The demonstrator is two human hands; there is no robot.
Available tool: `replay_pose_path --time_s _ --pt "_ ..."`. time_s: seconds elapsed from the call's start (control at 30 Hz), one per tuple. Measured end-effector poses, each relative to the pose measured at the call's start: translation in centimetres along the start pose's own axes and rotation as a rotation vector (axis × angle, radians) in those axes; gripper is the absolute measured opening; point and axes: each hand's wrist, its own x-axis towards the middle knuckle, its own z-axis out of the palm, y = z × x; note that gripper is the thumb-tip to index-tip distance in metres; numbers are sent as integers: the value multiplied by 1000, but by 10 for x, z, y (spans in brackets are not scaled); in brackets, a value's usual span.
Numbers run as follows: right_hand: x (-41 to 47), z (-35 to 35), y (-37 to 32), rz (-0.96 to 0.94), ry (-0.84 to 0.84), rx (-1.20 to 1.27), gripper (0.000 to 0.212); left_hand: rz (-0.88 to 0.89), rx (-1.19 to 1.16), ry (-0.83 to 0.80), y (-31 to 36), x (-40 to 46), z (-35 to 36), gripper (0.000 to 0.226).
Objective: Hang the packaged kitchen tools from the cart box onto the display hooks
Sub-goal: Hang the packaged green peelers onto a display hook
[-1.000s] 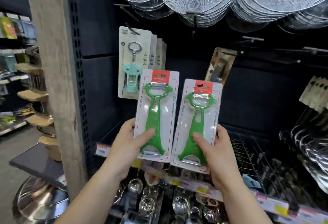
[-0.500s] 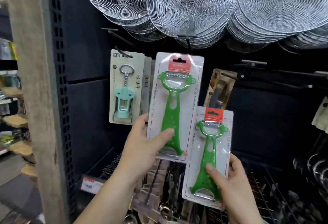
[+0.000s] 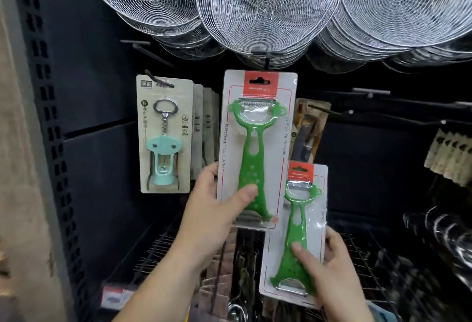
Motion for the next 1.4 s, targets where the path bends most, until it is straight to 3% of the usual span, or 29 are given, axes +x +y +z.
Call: replay_pose_path --time_s 0.53,0.9,1.07,1.17,1.4 --pt "4 -6 3 51 38 90 49 2 49 0 -19 14 2 38" --pt "3 -7 5 66 51 96 51 -34 141 34 -47 83 7 30" --pt "3 -11 1 67 54 107 50 -102 155 58 -61 117 16 70" --pt "4 -12 -1 71 50 106 50 -111 137 68 -70 137 23 44" --pt "6 -13 -7 63 18 114 50 -134 207 127 -86 167 36 45"
